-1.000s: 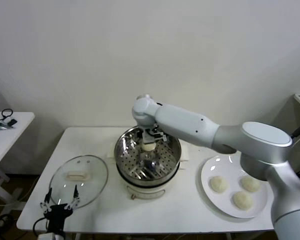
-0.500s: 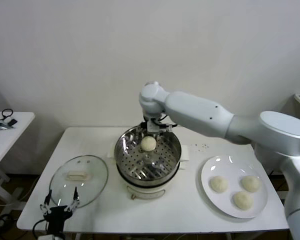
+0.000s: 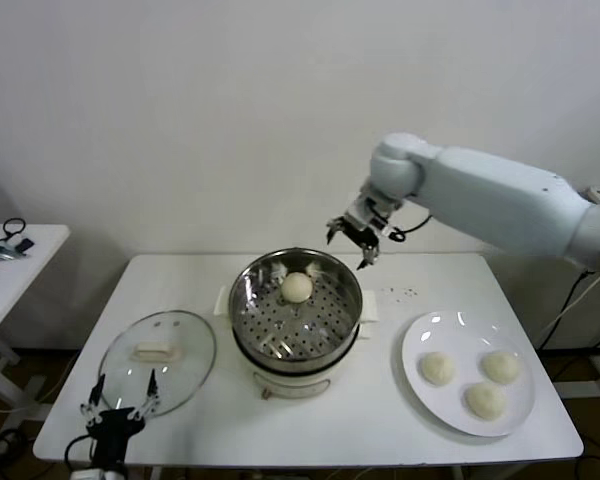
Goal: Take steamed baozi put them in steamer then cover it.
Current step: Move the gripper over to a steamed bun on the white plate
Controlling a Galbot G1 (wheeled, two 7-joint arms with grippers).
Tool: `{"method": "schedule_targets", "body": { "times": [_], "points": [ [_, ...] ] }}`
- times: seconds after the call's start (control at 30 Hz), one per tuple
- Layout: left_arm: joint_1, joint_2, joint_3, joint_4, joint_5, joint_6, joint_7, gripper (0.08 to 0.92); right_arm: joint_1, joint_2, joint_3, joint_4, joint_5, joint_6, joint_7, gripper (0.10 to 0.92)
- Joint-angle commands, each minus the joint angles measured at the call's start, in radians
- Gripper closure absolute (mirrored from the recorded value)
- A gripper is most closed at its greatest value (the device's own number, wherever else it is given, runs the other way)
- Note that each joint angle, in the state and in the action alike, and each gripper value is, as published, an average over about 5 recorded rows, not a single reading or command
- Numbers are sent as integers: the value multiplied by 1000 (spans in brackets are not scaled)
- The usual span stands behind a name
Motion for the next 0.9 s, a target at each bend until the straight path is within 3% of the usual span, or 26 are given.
{"method": "schedule_targets", "body": {
  "times": [0.03, 0.33, 0.9],
  "points": [
    [24, 9, -6, -8, -19, -11, 10, 177, -122, -261, 16, 54, 158, -217, 14, 203],
    [28, 7, -14, -2, -15, -9, 6, 177, -376, -341, 170, 59, -20, -198, 10, 203],
    [55, -1, -18, 4, -11, -18, -2, 177, -623, -328, 304, 40, -138, -181, 17, 203]
  ]
}}
